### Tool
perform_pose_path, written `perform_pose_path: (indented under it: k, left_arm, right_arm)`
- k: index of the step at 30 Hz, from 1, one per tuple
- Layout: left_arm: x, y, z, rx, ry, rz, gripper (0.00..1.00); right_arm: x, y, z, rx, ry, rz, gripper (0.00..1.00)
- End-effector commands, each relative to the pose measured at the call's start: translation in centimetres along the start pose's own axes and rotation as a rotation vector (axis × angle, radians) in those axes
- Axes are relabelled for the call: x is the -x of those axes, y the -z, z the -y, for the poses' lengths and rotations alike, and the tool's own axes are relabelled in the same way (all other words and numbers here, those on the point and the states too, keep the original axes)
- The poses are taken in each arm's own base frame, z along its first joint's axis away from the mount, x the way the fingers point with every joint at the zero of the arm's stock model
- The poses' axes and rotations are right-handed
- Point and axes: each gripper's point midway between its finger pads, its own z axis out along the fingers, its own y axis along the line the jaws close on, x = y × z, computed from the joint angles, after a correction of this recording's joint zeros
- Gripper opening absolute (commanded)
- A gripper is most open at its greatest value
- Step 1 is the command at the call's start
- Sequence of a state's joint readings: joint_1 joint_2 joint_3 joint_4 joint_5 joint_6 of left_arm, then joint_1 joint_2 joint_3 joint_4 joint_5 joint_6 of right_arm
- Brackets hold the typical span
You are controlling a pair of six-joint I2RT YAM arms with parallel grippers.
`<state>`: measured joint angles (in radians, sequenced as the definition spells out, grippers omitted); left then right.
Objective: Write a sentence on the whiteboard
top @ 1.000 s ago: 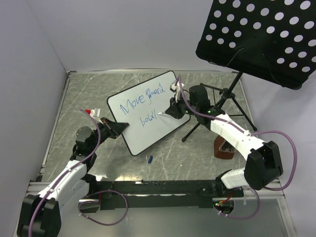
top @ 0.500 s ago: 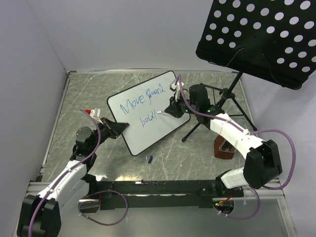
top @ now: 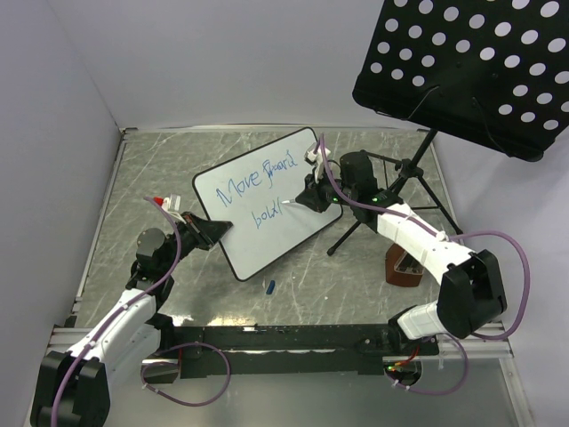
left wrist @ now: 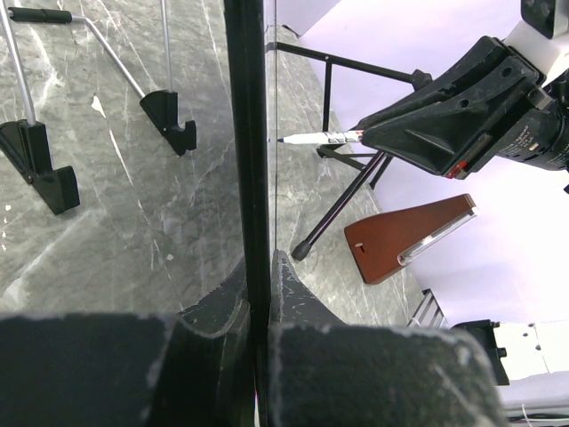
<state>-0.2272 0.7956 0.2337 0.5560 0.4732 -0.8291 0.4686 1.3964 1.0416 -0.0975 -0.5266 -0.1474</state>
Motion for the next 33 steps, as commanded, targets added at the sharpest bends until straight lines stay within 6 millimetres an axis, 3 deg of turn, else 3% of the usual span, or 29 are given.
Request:
perform_pose_path:
  k: [1, 13, 25, 33]
  left_arm:
    - [1.4, 0.1, 3.1, -0.131, -0.096, 0.038, 0.01]
    - [1.4, 0.1, 3.1, -0.131, -0.097, 0.04, 0.01]
    - [1.4, 0.1, 3.1, -0.13, -0.097, 0.037, 0.01]
    - [1.3, 0.1, 3.1, -0.13, -0.098, 0.036, 0.01]
  right_arm:
    - [1.9, -0.3, 0.5, -0.002, 0.035, 0.049, 0.0]
    - [0.4, -0.8, 0.6, 0.007, 0.018, 0.002, 0.0]
    - [-0.1, 0.2, -0.4, 0.034, 0.025, -0.015, 0.0]
    - [-0.9, 0.4, -0.1, 0.014, 0.026, -0.038, 0.0]
